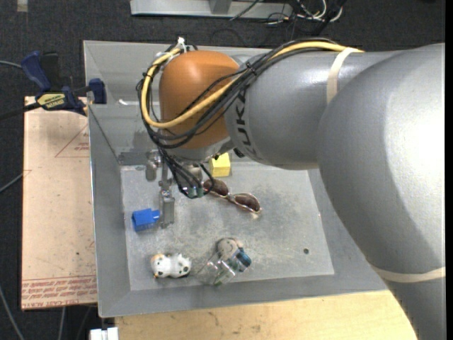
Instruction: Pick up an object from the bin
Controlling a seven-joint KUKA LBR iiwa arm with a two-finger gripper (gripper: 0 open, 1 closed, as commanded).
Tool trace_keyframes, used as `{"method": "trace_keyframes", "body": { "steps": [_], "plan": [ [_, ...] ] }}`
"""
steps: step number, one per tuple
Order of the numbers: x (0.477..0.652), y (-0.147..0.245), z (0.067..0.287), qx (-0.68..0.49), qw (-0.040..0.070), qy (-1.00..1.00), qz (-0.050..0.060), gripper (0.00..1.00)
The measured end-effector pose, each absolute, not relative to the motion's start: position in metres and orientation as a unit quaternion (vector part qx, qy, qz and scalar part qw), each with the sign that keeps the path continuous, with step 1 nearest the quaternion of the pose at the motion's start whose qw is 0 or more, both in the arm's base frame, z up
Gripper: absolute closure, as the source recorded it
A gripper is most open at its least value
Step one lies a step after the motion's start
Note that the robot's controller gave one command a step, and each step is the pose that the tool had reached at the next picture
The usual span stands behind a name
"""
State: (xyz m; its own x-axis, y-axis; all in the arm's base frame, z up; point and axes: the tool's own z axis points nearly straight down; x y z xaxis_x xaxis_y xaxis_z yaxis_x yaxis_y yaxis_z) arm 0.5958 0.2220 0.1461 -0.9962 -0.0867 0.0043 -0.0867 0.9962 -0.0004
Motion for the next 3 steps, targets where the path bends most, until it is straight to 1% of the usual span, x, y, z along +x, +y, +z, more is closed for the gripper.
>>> {"method": "trace_keyframes", "body": {
  "steps": [1,2,3],
  "plan": [
    [0.601,0.226,0.157,0.143,-0.002,-0.99,-0.001,0.0],
    [0.586,0.23,0.088,0.078,-0.003,-0.997,-0.001,0.0],
    [0.593,0.234,0.069,0.158,-0.002,-0.987,-0.001,1.0]
  ]
}}
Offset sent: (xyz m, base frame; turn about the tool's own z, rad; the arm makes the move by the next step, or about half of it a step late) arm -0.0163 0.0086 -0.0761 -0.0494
